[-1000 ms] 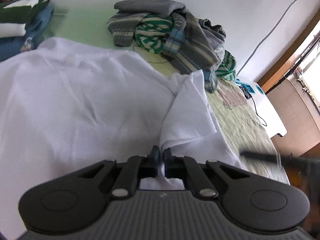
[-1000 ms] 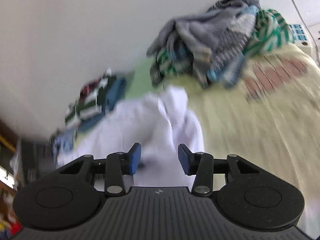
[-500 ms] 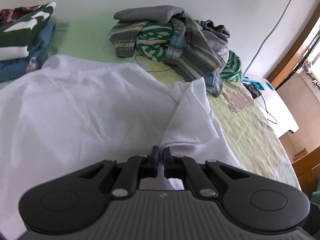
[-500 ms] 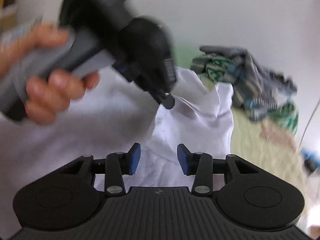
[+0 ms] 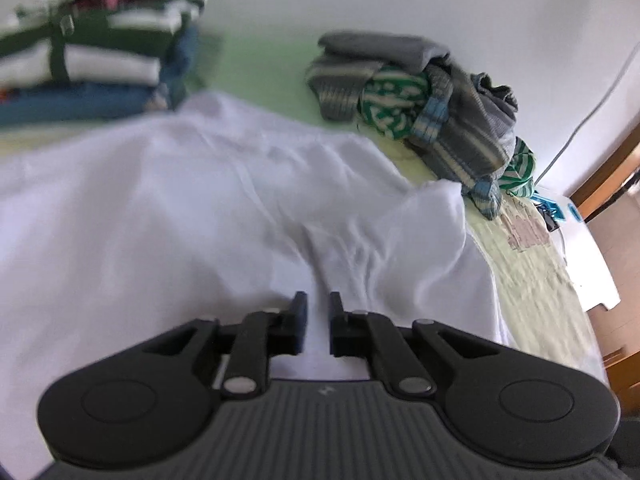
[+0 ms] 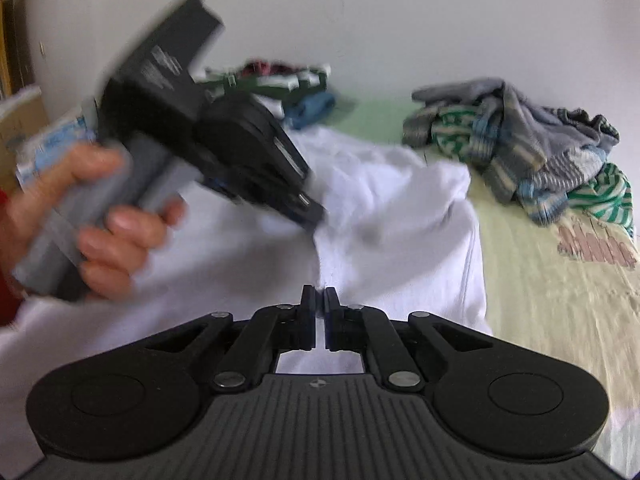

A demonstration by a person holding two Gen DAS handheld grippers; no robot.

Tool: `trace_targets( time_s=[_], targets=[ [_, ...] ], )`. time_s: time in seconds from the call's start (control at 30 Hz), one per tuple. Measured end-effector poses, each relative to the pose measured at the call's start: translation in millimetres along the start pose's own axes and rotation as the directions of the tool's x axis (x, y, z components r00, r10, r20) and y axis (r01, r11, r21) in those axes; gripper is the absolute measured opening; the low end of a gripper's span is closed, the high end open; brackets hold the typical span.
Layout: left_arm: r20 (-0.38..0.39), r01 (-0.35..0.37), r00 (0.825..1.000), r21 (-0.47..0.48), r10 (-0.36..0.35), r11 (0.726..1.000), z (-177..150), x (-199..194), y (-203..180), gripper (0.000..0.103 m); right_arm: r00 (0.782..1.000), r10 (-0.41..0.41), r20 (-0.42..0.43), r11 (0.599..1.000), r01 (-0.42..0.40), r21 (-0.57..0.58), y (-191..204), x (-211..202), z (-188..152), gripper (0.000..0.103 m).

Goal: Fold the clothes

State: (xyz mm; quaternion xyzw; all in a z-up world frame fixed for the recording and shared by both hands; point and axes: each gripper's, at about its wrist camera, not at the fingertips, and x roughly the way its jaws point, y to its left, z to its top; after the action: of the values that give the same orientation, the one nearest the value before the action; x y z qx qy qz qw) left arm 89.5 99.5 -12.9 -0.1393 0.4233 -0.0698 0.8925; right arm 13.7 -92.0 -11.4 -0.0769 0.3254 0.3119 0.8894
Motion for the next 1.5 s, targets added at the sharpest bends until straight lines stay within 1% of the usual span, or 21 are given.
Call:
trace_targets(
  time_s=[0.03, 0.07, 0.1, 0.13, 0.2, 0.23, 0.3, 0.37, 0.4, 0.43, 0.47, 0.5, 0.6, 0.67, 0.7, 0.83, 0.93, 1.03, 1.23, 1.43, 1.5],
  targets=[
    [0.014, -0.002, 1.000, 0.025, 0.001, 1.000, 0.4, -5.1, -2.1, 0.036, 1.000, 0.003, -0.013, 1.000, -0.003, 0.011, -2.4, 2.5, -2.2, 0.004],
    [0.026, -0.003, 1.000, 0.054, 0.002, 0.999, 2.0, -7.9, -5.5, 0.049, 1.000, 0.007, -0.020, 1.000, -0.007, 0.021, -2.5, 4.1, -3.9, 0.004],
    [0.042, -0.011, 0.999, 0.085, 0.008, 0.996, 4.4, -7.7, -9.8, 0.068, 1.000, 0.011, -0.025, 0.999, -0.011, 0.031, -2.2, 5.5, -5.5, 0.004],
    [0.064, -0.025, 0.998, 0.116, 0.018, 0.993, 6.8, -6.5, -14.3, 0.075, 1.000, 0.011, -0.028, 0.999, -0.010, 0.036, -1.7, 6.2, -6.0, 0.004],
    [0.103, -0.049, 0.994, 0.160, 0.033, 0.986, 11.3, -2.2, -19.8, 0.077, 1.000, 0.012, -0.027, 0.999, -0.011, 0.042, -1.1, 5.4, -7.5, 0.004],
    [0.114, -0.058, 0.993, 0.170, 0.038, 0.984, 14.7, 2.0, -21.1, 0.082, 1.000, 0.012, -0.026, 0.999, -0.011, 0.045, -0.9, 4.9, -8.2, 0.004],
    [0.117, -0.070, 0.992, 0.179, 0.050, 0.981, 22.4, 14.3, -22.0, 0.086, 1.000, 0.014, -0.024, 0.999, -0.013, 0.046, -0.6, 4.8, -9.6, 0.005],
    [0.085, -0.067, 0.995, 0.206, 0.050, 0.976, 25.6, 27.5, -22.8, 0.085, 1.000, 0.012, -0.019, 0.999, -0.011, 0.039, 0.3, 5.3, -10.3, 0.005],
    [0.066, -0.062, 0.997, 0.220, 0.049, 0.973, 26.8, 34.1, -23.0, 0.082, 1.000, 0.010, -0.017, 0.999, -0.010, 0.037, 1.2, 4.7, -10.9, 0.005],
    [0.047, -0.058, 0.998, 0.235, 0.048, 0.970, 27.9, 40.7, -23.3, 0.072, 1.000, 0.010, -0.015, 0.999, -0.009, 0.039, 0.4, 6.6, -10.6, 0.006],
    [0.026, -0.049, 0.999, 0.245, 0.044, 0.968, 28.1, 45.9, -23.1, 0.067, 1.000, 0.010, -0.013, 0.999, -0.009, 0.043, 0.2, 6.6, -10.8, 0.006],
    [0.013, -0.041, 0.999, 0.249, 0.039, 0.968, 27.0, 48.9, -22.9, 0.058, 1.000, 0.010, -0.010, 0.999, -0.010, 0.047, -0.1, 6.0, -11.5, 0.006],
    [0.026, -0.044, 0.999, 0.259, 0.039, 0.965, 23.0, 51.8, -23.7, 0.054, 1.000, 0.014, 0.001, 0.998, -0.014, 0.059, -1.4, 4.7, -13.8, 0.006],
    [0.044, -0.059, 0.998, 0.253, 0.049, 0.966, 22.1, 50.3, -24.5, 0.038, 1.000, 0.014, 0.007, 0.998, -0.014, 0.064, -1.0, 4.1, -15.1, 0.006],
    [0.056, -0.074, 0.997, 0.248, 0.062, 0.966, 22.1, 48.5, -24.8, 0.023, 1.000, 0.013, 0.009, 0.998, -0.014, 0.064, -0.9, 4.2, -15.6, 0.006],
    [0.070, -0.080, 0.995, 0.233, 0.065, 0.969, 22.9, 42.1, -24.0, 0.006, 1.000, 0.015, 0.018, 0.997, -0.016, 0.069, -2.3, 4.3, -17.2, 0.006],
    [0.088, -0.107, 0.992, 0.254, 0.087, 0.961, 21.7, 39.8, -31.1, 0.002, 0.999, 0.021, 0.025, 0.996, -0.024, 0.087, -5.0, 4.5, -17.8, 0.006],
    [0.131, -0.124, 0.987, 0.270, 0.091, 0.955, 28.6, 29.1, -39.9, 0.002, 1.000, 0.013, 0.017, 0.995, -0.015, 0.101, -6.6, 4.2, -16.0, 0.004],
    [0.215, -0.164, 0.971, 0.299, 0.101, 0.940, 43.4, 9.0, -56.2, 0.002, 0.998, 0.011, 0.068, 0.996, -0.018, 0.091, -4.1, -8.1, 2.9, 0.004],
    [0.228, -0.257, 0.954, 0.280, 0.196, 0.925, 59.5, 14.1, -44.5, 0.002, 0.993, 0.083, 0.088, 0.985, -0.095, 0.142, -0.6, 2.9, 22.8, 0.004],
    [0.207, -0.271, 0.953, 0.268, 0.220, 0.924, 61.1, 21.3, -34.5, 0.002, 0.992, 0.109, 0.057, 0.980, -0.117, 0.160, 2.0, 15.0, 24.1, 0.004]
  ],
)
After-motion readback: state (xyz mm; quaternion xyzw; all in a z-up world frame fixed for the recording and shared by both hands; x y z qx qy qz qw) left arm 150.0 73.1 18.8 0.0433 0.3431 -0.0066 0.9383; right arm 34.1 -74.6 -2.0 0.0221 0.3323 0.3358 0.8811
